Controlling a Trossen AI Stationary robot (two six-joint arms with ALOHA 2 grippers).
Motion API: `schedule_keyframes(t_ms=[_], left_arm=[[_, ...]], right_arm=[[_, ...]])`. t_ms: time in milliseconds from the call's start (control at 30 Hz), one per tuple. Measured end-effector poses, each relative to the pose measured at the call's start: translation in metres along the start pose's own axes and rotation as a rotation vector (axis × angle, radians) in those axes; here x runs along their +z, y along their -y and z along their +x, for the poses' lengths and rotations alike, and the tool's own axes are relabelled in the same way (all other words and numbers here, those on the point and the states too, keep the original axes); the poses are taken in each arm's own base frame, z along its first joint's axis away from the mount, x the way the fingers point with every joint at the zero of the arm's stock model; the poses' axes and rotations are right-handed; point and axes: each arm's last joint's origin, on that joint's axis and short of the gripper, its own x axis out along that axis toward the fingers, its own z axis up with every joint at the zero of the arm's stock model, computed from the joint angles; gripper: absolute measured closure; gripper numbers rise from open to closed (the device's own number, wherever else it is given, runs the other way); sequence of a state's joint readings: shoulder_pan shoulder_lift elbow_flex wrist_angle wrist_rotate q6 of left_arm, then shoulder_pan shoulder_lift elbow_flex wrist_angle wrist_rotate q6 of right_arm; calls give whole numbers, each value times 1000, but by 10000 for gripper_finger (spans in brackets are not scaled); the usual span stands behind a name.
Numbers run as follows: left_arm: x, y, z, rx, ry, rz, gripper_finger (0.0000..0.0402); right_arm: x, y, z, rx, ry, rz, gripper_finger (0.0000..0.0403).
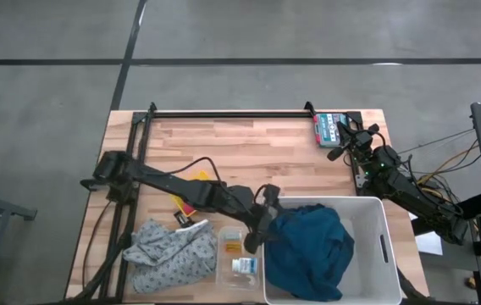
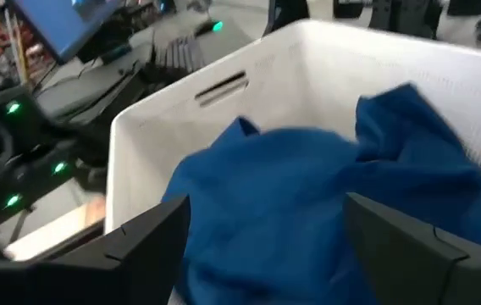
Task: Pick & Place Medicine items
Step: Put the blue patient gown into the white laundry bin, then put the light blue patient gown into the white laundry bin
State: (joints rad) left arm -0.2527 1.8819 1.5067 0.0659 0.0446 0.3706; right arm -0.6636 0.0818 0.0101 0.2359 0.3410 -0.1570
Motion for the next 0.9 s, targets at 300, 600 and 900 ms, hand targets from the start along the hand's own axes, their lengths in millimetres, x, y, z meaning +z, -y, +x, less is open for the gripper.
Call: schedule_keyframes(t_ms=[300, 600, 900], left_arm=[[4, -11, -34, 235, -267, 91, 101], [1, -13, -56, 344, -410, -45, 106], [-15, -8, -55, 364, -423, -107, 112]], right_arm=[[0, 0, 0, 0, 0, 0, 394], [0, 0, 0, 0, 2, 1, 394], [0, 0, 0, 0, 1, 0, 394]])
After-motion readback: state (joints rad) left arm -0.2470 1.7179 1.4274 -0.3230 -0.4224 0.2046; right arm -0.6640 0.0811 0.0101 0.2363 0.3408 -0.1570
